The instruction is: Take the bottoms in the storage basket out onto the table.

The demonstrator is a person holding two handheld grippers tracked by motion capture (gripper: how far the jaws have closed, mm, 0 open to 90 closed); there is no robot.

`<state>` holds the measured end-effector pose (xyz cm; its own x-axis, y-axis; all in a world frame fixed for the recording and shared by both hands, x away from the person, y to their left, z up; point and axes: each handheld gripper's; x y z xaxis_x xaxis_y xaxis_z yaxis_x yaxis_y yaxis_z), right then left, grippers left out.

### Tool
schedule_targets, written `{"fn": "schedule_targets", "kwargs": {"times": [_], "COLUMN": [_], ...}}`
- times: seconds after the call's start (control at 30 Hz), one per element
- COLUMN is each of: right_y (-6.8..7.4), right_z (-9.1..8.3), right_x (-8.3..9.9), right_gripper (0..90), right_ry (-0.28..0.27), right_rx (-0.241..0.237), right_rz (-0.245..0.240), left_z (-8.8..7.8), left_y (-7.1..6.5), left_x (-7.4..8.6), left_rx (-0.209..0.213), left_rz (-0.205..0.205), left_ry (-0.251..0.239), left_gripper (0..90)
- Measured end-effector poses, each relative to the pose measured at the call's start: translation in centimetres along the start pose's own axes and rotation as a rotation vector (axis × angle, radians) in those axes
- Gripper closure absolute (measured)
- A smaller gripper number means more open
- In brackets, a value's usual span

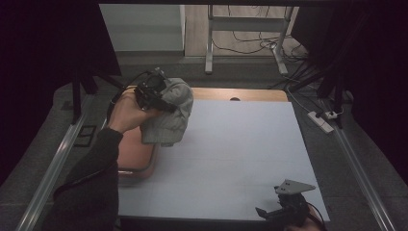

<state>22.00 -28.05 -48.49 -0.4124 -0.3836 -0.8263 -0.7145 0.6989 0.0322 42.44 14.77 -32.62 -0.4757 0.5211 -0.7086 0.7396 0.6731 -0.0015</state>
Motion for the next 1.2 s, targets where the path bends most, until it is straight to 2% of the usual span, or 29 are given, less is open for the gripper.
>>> {"fn": "schedule_targets", "kwargs": {"times": [0.67,1.2], "right_y": [0.0,0.0], "right_z": [-0.1,-0.1], "right_x": [0.0,0.0], "right_gripper": [1.5,1.5], "right_ry": [-0.008,-0.01], "right_rx": [-0.004,-0.009], "right_rz": [-0.001,-0.004], "left_z": [3.1,6.5], "left_y": [-2.5,-5.3], "left_x": [-1.7,-2.8], "left_rx": [0.053,0.086], "left_rz": [0.057,0.136], "left_ry": [0.0,0.052], "left_gripper": [52.4,52.3]}}
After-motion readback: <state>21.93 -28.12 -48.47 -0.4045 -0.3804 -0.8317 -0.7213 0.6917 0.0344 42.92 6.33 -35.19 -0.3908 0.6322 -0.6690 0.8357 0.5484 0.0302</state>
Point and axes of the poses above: each handheld gripper's, and its own axes: z roughly forward along the jaws, x roughly out of its underside, y roughly to its left, and after that the axes turned 14 degrees about -y, right-handed
